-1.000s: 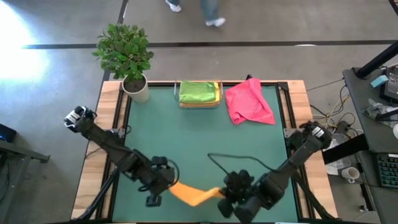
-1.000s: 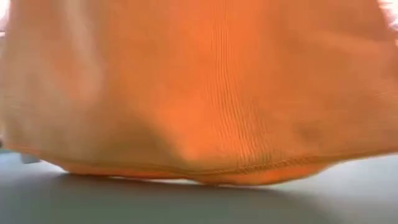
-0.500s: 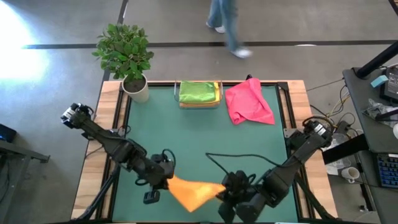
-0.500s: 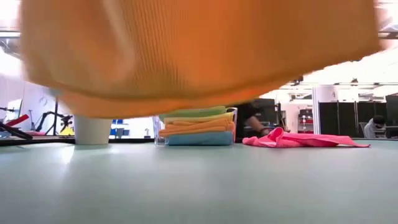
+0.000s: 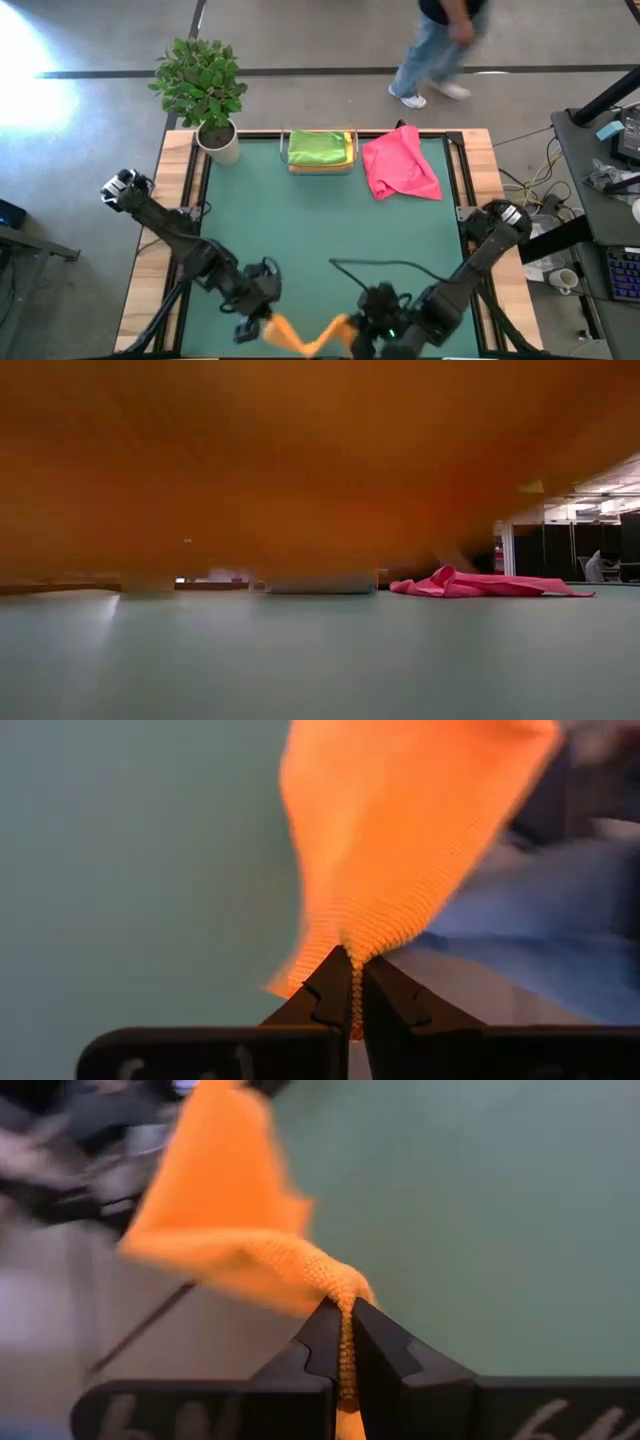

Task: Fold microfiber towels
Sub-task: Fold the orange microfiber towel

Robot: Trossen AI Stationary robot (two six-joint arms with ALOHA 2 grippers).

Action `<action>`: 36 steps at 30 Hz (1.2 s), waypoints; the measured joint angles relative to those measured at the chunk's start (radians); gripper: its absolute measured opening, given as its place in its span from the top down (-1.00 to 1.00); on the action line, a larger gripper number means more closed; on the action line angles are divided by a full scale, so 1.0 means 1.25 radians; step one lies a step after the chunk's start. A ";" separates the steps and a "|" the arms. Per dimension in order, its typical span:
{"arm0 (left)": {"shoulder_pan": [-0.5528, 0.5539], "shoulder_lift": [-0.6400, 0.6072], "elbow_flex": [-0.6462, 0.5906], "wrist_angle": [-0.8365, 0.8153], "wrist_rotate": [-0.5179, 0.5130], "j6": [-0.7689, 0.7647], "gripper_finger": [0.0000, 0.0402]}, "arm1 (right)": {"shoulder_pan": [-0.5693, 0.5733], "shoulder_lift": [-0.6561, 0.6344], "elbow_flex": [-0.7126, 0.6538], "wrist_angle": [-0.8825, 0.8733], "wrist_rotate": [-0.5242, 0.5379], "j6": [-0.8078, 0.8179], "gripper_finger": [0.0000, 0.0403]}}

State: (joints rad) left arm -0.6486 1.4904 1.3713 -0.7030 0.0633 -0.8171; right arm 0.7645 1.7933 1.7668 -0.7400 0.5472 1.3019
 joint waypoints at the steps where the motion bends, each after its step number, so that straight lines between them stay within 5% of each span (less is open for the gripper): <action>1: 0.017 0.004 -0.008 -0.012 -0.034 0.024 1.00 | -0.014 0.003 0.000 -0.053 0.009 0.015 0.95; 5: 0.111 0.015 -0.069 -0.057 -0.132 0.038 1.00 | -0.080 0.028 -0.006 -0.267 0.013 0.088 0.95; 12: 0.285 0.039 -0.217 -0.050 -0.145 0.039 1.00 | -0.194 0.069 -0.014 -0.496 -0.002 0.155 0.95; 20: 0.374 0.038 -0.270 -0.035 -0.180 0.100 1.00 | -0.298 0.072 -0.033 -0.510 -0.025 0.027 0.95; 27: 0.426 0.037 -0.270 -0.032 -0.354 0.144 1.00 | -0.378 0.072 -0.111 -0.487 -0.025 -0.051 0.95; 36: 0.497 0.049 -0.273 -0.030 -0.352 0.245 1.00 | -0.451 0.072 -0.173 -0.401 -0.061 -0.174 0.95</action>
State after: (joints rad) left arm -0.0271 1.5517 1.0298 -0.7406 -0.3763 -0.5105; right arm 0.2010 1.8835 1.5506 -1.2417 0.4709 1.0844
